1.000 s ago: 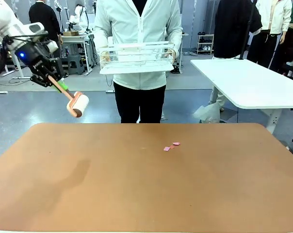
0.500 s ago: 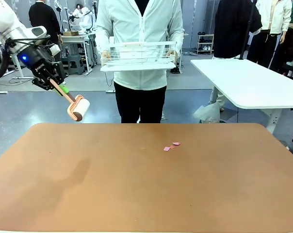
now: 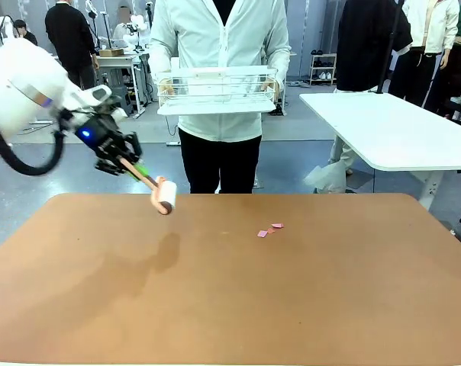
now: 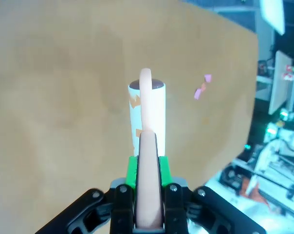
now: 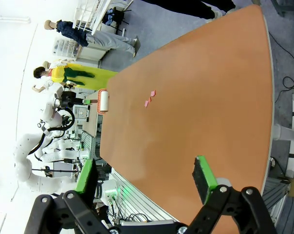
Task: Clean the table.
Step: Clean the table with the Lint Roller when the human lifts the Dish drying rack.
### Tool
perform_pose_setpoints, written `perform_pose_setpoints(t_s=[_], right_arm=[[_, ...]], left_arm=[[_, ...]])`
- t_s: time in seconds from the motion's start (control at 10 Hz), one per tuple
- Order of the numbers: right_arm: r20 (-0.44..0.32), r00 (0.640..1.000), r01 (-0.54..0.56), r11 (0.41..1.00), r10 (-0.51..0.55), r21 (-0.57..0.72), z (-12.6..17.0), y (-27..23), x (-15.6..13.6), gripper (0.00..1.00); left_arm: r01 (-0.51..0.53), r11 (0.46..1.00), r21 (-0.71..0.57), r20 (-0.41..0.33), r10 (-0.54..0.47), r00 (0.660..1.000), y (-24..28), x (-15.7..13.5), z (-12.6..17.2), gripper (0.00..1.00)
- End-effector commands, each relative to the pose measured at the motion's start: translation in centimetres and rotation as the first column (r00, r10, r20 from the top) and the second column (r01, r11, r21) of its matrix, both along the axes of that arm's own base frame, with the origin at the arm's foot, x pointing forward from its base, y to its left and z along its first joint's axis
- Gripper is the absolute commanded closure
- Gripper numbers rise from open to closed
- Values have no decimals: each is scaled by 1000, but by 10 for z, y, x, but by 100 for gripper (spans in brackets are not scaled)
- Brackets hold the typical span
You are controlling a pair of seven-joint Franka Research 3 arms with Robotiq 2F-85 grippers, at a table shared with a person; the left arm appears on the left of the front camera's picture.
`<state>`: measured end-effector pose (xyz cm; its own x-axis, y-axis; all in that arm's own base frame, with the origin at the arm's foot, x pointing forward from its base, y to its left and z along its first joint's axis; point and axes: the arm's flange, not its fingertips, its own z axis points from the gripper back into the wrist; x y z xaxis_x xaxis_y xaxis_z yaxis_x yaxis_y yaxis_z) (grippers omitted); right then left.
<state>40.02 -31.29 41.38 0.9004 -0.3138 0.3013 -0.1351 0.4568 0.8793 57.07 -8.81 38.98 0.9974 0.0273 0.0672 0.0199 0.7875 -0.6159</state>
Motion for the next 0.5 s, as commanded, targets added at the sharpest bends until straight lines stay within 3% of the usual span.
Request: perform_pose_setpoints(t_s=[0.0,0.2,0.4], right_arm=[[-7,1000,2,1000,-2,-6,3,1,-1,0],[-7,1000,2,1000,-2,-6,3,1,-1,0],[-7,1000,2,1000,-2,-6,3,1,-1,0]], left_arm=[[-56,998,-16,83,57,995,-28,3,-9,81],[-68,996,-61,-9,68,998,-52,23,-25,81],[-13,998,-57,-33,11,999,-79,35,-36,81]])
